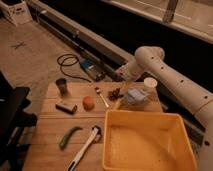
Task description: Place grapes in paper cup
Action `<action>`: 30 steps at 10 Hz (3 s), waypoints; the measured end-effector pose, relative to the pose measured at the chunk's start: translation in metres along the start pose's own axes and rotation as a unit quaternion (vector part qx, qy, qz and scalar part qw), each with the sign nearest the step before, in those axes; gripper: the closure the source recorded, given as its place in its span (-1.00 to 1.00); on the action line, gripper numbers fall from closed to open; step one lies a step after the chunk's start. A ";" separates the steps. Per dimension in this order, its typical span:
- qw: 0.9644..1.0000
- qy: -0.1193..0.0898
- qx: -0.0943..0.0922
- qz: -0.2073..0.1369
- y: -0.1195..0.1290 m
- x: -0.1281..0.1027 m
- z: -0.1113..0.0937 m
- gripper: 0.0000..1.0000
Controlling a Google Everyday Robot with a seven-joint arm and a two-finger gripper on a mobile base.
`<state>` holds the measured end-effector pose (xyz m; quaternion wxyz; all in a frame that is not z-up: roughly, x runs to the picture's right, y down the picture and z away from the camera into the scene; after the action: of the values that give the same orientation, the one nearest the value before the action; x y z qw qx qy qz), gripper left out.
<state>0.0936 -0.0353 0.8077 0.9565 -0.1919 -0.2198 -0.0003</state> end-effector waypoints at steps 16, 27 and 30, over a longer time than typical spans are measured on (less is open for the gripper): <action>0.997 0.055 -0.045 -0.028 0.000 0.012 0.088 -0.60; 0.997 0.076 -0.018 -0.018 -0.016 0.024 0.097 -0.60; 0.997 0.079 -0.023 -0.006 -0.021 0.022 0.088 -0.60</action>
<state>0.0746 -0.0211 0.8973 0.9663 -0.2115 -0.1446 -0.0264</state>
